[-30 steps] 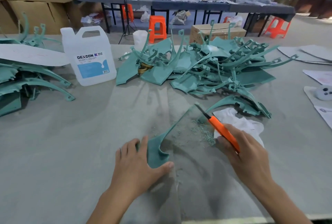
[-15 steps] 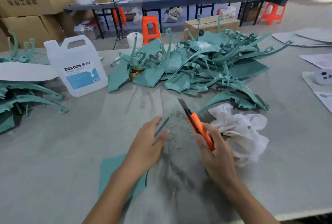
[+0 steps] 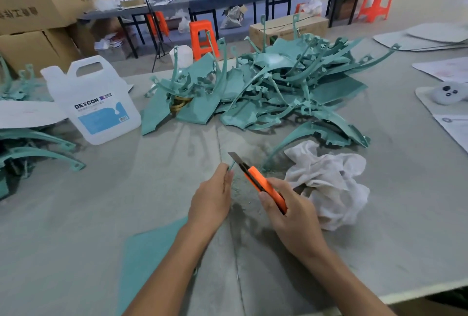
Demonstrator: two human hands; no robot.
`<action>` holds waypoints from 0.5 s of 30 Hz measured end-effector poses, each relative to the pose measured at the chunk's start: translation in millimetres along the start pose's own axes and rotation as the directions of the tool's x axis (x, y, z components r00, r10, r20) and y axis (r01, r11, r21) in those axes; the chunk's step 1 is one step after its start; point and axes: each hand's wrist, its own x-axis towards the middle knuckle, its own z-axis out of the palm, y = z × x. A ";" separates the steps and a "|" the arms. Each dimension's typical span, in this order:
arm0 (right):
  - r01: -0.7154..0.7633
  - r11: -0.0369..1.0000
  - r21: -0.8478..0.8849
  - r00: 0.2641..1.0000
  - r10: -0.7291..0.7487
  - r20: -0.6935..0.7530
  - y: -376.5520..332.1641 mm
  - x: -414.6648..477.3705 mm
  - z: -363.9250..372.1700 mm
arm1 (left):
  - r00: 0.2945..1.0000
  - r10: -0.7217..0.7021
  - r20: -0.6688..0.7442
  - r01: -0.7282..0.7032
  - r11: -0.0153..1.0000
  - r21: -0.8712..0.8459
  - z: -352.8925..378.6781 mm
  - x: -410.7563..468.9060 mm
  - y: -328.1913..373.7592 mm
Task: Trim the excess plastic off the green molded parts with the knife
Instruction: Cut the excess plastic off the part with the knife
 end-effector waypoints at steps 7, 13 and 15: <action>-0.080 0.997 -0.014 0.995 0.079 -0.056 5.6 1.3 1.7 | 1.000 -0.016 -0.025 0.016 1.000 -0.011 1.7 1.6 -3.2; -0.021 0.999 -0.035 1.000 0.020 -0.022 0.3 -2.3 1.1 | 1.000 0.013 -0.020 -0.012 1.000 0.023 3.2 2.6 -5.3; -0.063 0.998 -0.013 0.997 0.062 -0.054 3.1 -0.6 -0.1 | 0.999 0.015 -0.031 -0.015 1.000 -0.004 3.3 2.6 -6.2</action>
